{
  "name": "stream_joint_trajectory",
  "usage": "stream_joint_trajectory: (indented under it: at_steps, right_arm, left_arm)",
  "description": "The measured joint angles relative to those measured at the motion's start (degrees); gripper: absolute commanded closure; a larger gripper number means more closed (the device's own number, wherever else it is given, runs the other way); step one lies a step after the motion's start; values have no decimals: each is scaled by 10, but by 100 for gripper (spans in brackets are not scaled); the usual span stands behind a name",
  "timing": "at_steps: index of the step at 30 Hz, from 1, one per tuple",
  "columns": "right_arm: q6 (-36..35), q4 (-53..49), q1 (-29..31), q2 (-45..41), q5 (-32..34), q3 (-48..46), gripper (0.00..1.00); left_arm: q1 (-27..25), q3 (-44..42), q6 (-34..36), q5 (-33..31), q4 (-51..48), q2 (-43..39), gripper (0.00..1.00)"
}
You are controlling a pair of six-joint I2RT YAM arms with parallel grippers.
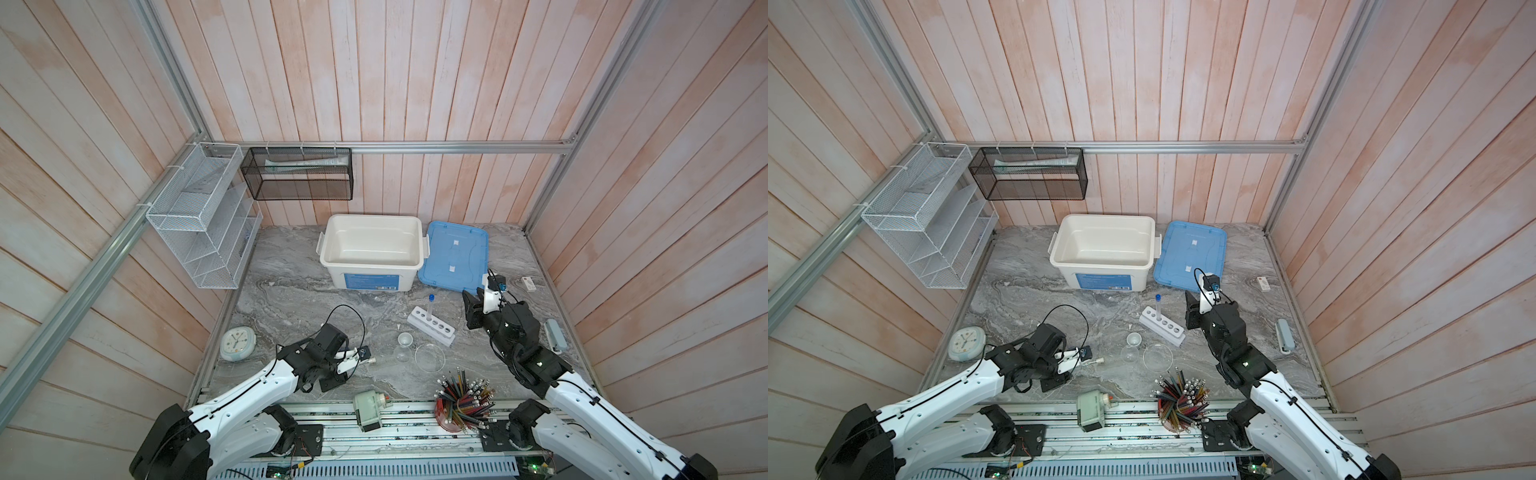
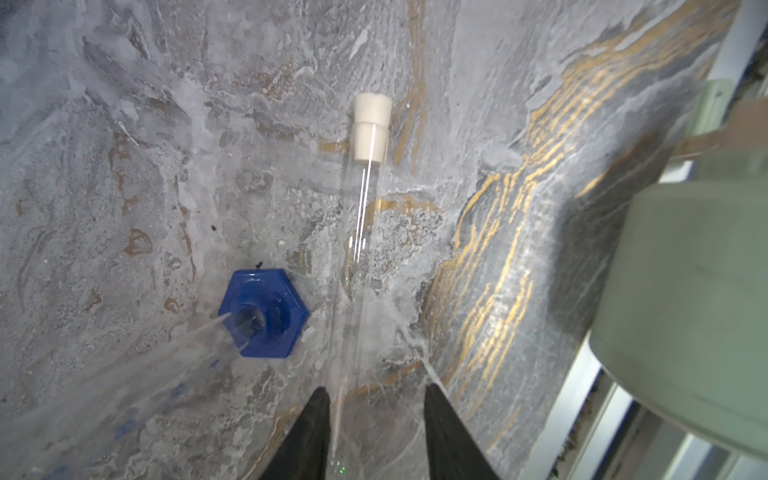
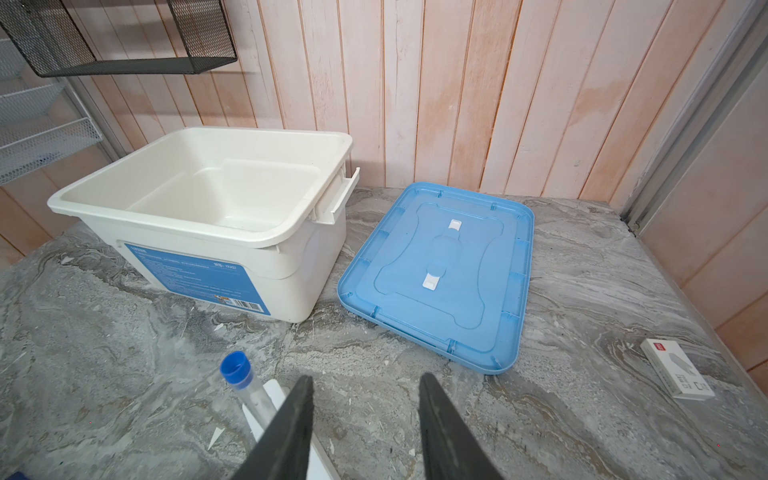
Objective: Organize the chemistry lab equipment
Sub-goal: 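Lower the left gripper over the white-capped glass tube lying on the table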
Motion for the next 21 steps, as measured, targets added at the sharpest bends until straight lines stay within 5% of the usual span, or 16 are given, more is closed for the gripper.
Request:
stream_joint_trajectory:
  at_steps: [21]
  right_arm:
    - [14, 43, -50, 8, -67, -31, 58]
  left_arm:
    - [2, 15, -12, -2, 24, 74, 60]
